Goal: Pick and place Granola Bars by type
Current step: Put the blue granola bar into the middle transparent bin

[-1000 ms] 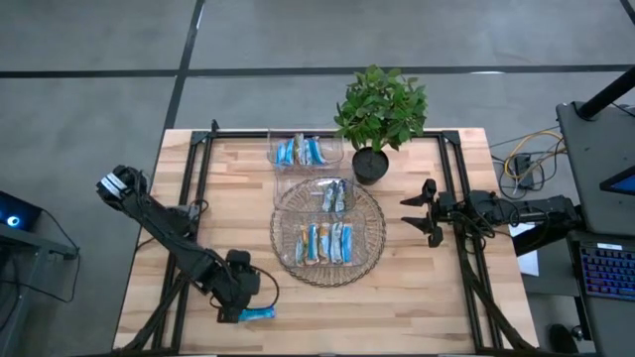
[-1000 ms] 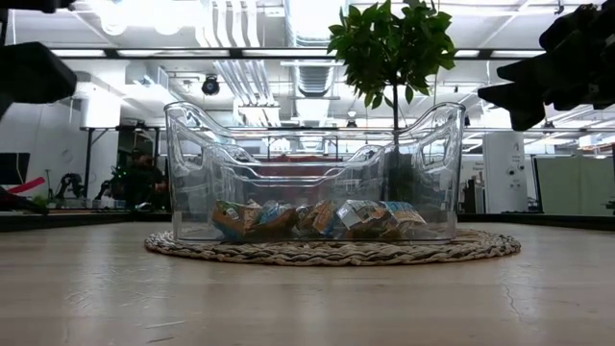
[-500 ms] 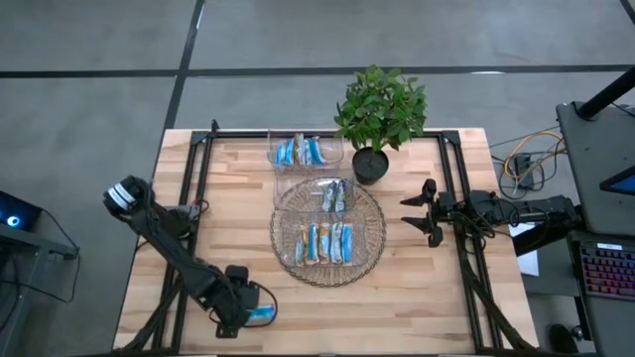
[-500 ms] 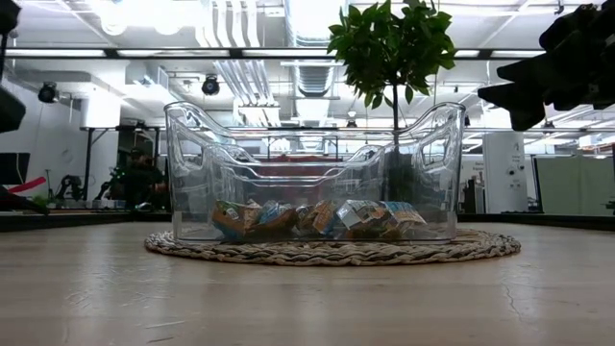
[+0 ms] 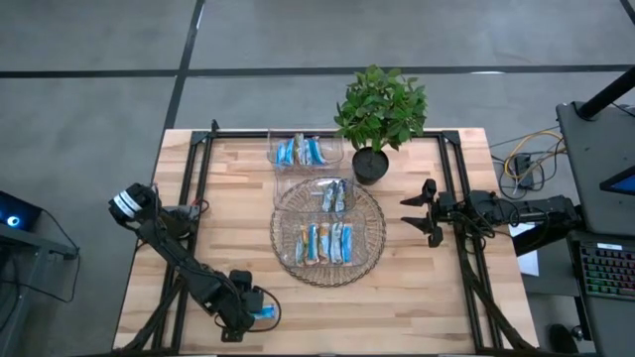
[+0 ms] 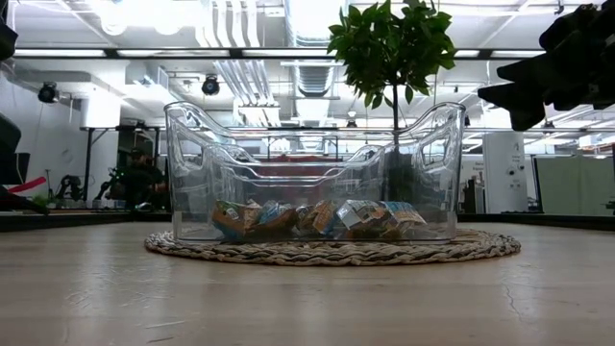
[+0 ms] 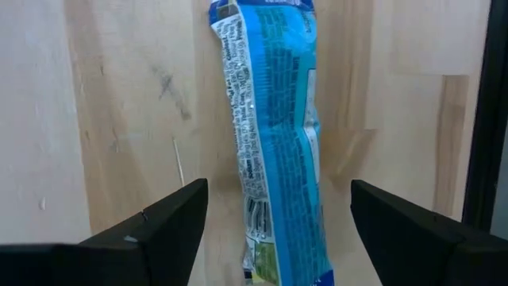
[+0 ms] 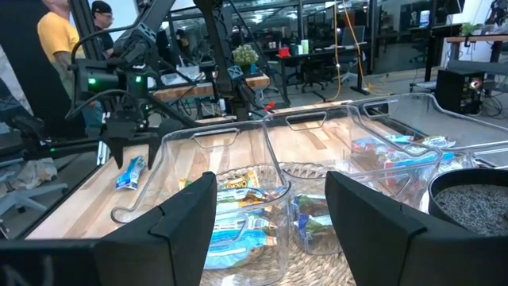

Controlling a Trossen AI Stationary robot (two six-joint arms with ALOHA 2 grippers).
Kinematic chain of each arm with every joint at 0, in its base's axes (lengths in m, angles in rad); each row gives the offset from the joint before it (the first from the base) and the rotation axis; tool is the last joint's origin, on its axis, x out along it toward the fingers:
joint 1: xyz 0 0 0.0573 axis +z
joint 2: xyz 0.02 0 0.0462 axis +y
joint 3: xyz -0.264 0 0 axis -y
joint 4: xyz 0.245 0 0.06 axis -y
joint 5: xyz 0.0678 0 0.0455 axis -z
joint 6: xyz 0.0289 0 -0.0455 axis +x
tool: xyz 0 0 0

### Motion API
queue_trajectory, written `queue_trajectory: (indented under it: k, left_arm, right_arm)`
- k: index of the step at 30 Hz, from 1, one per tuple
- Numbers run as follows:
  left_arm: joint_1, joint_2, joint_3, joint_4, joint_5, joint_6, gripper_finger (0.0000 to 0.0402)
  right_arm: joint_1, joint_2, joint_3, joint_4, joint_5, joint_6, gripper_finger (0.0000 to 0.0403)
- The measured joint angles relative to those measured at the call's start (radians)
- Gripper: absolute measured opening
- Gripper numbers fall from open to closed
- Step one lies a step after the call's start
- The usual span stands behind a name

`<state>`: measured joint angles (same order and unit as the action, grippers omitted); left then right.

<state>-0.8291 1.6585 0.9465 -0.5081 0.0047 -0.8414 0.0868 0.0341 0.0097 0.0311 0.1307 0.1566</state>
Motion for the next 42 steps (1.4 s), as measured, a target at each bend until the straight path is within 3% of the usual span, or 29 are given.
queue_trajectory:
  k: [6, 25, 42]
  left_arm:
    - [0.001, 0.003, 0.0, -0.004, -0.007, -0.013, 0.0251]
    - [0.004, -0.016, 0.004, -0.016, -0.022, -0.079, 0.0017]
    - [0.01, -0.281, 0.045, -0.393, -0.049, -0.039, 0.0001]
  right_arm:
    - [0.0, 0.0, 0.0, 0.0, 0.0, 0.0, 0.0224]
    - [0.0, 0.0, 0.0, 0.0, 0.0, 0.0, 0.0224]
    - [0.0, 0.0, 0.0, 0.0, 0.0, 0.0, 0.0224]
